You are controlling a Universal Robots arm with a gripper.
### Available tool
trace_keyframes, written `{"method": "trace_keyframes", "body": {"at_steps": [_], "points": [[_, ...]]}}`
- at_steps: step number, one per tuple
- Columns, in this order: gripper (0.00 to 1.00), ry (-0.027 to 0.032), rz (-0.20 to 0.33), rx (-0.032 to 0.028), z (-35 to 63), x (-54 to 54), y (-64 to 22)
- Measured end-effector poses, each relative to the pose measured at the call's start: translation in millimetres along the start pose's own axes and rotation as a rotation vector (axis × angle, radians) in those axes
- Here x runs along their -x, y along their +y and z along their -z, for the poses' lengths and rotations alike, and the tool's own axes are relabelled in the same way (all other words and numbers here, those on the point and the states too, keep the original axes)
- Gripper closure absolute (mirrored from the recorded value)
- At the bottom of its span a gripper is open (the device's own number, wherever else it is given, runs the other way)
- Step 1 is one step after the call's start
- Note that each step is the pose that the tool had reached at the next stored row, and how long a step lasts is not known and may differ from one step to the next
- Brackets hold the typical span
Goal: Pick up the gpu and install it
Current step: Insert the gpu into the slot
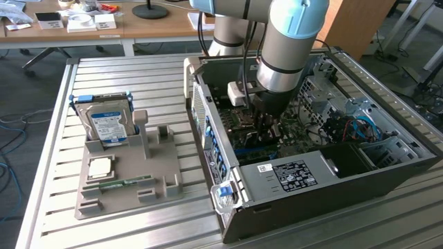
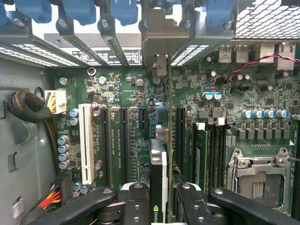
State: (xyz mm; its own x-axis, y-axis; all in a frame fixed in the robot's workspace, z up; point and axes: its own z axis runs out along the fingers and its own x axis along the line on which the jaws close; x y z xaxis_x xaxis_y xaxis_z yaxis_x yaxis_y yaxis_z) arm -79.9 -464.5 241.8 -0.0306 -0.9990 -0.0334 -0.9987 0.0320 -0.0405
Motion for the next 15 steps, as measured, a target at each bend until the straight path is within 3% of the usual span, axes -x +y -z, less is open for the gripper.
{"method": "trace_keyframes", "body": {"at_steps": [15], "points": [[0.73,0.0001,0.000,0.0001,-2.8,-0.1,0.3]]}}
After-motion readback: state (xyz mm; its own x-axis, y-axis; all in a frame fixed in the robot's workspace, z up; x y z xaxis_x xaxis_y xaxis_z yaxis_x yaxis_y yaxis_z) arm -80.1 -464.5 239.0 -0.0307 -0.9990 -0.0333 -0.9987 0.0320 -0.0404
